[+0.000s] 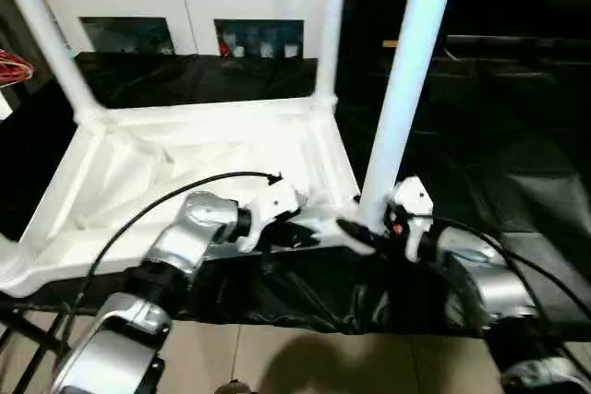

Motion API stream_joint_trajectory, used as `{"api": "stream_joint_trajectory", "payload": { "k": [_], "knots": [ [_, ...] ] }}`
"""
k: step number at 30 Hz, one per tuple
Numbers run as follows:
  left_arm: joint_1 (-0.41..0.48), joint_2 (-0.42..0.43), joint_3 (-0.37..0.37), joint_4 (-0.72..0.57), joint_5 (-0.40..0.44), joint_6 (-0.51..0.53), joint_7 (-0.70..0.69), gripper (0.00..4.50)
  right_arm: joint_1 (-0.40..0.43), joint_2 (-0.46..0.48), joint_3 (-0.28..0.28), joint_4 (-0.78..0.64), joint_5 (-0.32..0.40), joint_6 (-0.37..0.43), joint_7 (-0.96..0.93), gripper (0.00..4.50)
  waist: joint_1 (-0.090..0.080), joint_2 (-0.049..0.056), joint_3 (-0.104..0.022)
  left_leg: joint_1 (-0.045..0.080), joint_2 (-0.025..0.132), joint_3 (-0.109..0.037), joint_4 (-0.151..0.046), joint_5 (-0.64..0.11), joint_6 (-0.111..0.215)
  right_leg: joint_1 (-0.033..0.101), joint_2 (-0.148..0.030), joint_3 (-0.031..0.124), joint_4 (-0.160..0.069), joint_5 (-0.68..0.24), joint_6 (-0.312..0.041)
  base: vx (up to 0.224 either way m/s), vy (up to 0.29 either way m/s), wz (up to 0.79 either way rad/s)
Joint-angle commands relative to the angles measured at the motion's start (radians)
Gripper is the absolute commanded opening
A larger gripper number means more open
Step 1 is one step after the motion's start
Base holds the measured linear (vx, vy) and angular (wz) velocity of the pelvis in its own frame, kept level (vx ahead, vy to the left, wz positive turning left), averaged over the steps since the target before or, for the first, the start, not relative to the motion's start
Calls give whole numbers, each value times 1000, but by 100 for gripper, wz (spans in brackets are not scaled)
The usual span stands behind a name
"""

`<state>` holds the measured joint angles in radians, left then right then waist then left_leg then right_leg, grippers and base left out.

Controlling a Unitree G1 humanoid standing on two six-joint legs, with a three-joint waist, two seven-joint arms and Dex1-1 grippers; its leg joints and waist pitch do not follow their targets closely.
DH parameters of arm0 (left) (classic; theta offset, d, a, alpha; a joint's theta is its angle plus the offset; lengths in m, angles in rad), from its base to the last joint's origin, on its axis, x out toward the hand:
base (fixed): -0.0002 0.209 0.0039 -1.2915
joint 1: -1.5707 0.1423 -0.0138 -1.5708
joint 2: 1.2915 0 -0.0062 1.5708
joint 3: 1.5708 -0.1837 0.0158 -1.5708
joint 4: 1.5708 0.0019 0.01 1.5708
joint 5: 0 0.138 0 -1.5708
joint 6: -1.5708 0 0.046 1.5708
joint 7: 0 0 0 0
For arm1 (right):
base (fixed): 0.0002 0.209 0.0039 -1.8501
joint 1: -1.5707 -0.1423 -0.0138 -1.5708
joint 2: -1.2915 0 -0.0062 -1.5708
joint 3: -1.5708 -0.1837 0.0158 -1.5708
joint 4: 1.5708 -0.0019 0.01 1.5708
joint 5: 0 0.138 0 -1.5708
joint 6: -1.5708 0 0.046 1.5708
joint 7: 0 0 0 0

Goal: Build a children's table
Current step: Rotate leg to tighten

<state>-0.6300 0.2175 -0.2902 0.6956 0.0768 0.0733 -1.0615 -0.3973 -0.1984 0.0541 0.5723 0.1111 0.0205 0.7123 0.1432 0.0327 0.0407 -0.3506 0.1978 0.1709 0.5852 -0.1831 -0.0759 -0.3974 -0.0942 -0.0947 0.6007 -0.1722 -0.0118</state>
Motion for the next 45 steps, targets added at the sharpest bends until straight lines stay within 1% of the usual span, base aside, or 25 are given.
{"api": "stream_joint_trajectory", "payload": {
  "k": [1,2,3,4,5,7,9,11,12,13,14,17,18,20,22,24,25,27,30,31,35,36,38,42,45],
  "knots": [
    [-49,-116,-18,-2,-11,-4,105,0,-28,132,81,63,-18,21,-81,273,-7,-10,-52,-1,27,-14,-83,-288,5,39,-68,47,-96,-448,-119,0,0,0],
    [-53,-125,-17,3,-3,-3,120,0,-37,149,75,80,-28,17,-116,273,-8,-6,-51,-2,26,-15,-84,-290,3,41,-67,45,-96,-449,-120,0,0,0],
    [-53,-125,-17,3,-3,-3,120,0,-37,149,75,80,-28,17,-116,273,-8,-10,-54,0,25,-14,-82,-290,5,42,-66,45,-97,-446,-116,0,0,0],
    [-55,-137,-16,3,7,-3,149,0,-56,173,60,111,-30,24,-167,273,-9,-6,-53,0,27,-12,-83,-287,8,39,-67,49,-96,-419,-124,0,0,0],
    [-55,-145,-16,3,14,-2,165,0,-70,191,49,134,-33,24,-202,273,-8,-2,-54,0,27,-14,-83,-288,8,40,-67,48,-94,-412,-127,0,0,0],
    [-51,-150,-21,-2,23,-5,177,0,-81,207,46,149,-39,16,-222,273,-11,-5,-54,-2,27,-13,-84,-291,8,43,-65,47,-92,-396,-135,0,0,0],
    [-47,-151,-26,-6,28,-11,174,0,-82,212,52,149,-47,0,-213,342,-9,-4,-55,-2,26,-11,-83,-284,15,44,-65,48,-93,-381,-136,0,0,0],
    [-30,-136,-35,-26,24,-40,136,0,-68,199,50,121,-28,6,-150,342,-8,-7,-56,-4,27,-11,-84,-273,24,46,-65,49,-92,-367,-136,0,0,0],
    [-30,-136,-35,-26,24,-40,136,0,-68,199,50,121,-28,6,-150,349,-8,-5,-55,-3,29,-11,-85,-277,26,45,-64,49,-91,-365,-140,0,0,0],
    [-12,-112,-41,-48,13,-70,81,0,-52,163,61,93,-30,3,-92,362,-7,-6,-54,-3,28,-11,-86,-280,28,45,-65,49,-93,-372,-139,0,0,0],
    [-9,-108,-42,-51,11,-73,73,0,-49,157,64,89,-31,1,-83,388,-7,-9,-56,-5,29,-11,-85,-279,30,48,-65,49,-90,-365,-138,0,0,0],
    [14,-76,-47,-73,3,-95,15,0,-29,106,82,53,-33,-8,-7,388,-4,-9,-59,-5,32,-7,-82,-236,46,47,-65,52,-84,-300,-156,0,0,0],
    [18,-69,-48,-77,0,-98,4,0,-24,94,85,41,-28,-8,15,388,-3,-12,-60,-7,32,-6,-81,-218,51,50,-64,51,-81,-272,-165,0,0,0],
    [39,-32,-46,-98,-24,-109,-55,0,4,27,101,-18,8,-9,145,388,3,-11,-60,-8,32,-4,-77,-202,68,52,-62,49,-78,-247,-173,0,0,0],
    [45,-21,-45,-105,-33,-113,-73,0,13,7,108,-37,18,-13,185,388,5,-14,-59,-8,33,-2,-77,-201,74,51,-62,50,-78,-250,-173,0,0,0],
    [60,10,-33,-125,-57,-105,-136,0,42,-59,134,-94,48,-13,325,388,7,-13,-58,-9,34,-3,-77,-201,78,50,-63,49,-78,-268,-174,0,0,0],
    [63,16,-30,-128,-64,-105,-152,0,47,-73,138,-105,51,-12,353,388,9,-13,-58,-8,34,-2,-78,-206,79,51,-63,48,-81,-278,-171,0,0,0],
    [64,21,-27,-130,-68,-102,-164,0,52,-86,142,-115,55,-8,381,388,12,-14,-58,-11,36,-3,-77,-200,85,50,-63,49,-79,-273,-172,0,0,0],
    [70,53,-20,-147,-92,-103,-247,0,64,-139,155,-150,58,-1,493,388,16,-16,-57,-8,35,-3,-78,-211,79,49,-64,48,-83,-325,-163,0,0,0],
    [70,60,-20,-148,-97,-102,-261,0,65,-148,158,-154,60,1,510,364,16,-16,-56,-9,35,-3,-78,-207,79,49,-63,49,-83,-323,-163,0,0,0],
    [67,83,-19,-146,-106,-105,-305,0,67,-180,176,-175,75,19,566,351,24,-16,-58,-5,37,-3,-77,-197,79,46,-63,50,-80,-297,-177,0,0,0],
    [68,88,-19,-148,-109,-103,-318,0,68,-189,182,-182,80,25,579,326,25,-17,-59,-7,36,-3,-76,-192,79,48,-63,50,-77,-288,-178,0,0,0],
    [67,101,-18,-152,-118,-94,-355,0,67,-203,193,-190,81,26,614,311,27,-19,-59,-6,36,-3,-76,-187,79,48,-64,49,-77,-288,-177,0,0,0],
    [66,117,-21,-154,-122,-86,-396,0,65,-216,209,-207,76,33,659,279,30,-18,-60,-8,37,-3,-75,-178,81,47,-64,50,-74,-267,-183,0,0,0],
    [65,124,-24,-153,-123,-85,-410,0,64,-220,220,-216,73,38,673,276,30,-19,-60,-8,36,-3,-75,-177,79,48,-63,49,-74,-271,-181,0,0,0]
  ]
}}
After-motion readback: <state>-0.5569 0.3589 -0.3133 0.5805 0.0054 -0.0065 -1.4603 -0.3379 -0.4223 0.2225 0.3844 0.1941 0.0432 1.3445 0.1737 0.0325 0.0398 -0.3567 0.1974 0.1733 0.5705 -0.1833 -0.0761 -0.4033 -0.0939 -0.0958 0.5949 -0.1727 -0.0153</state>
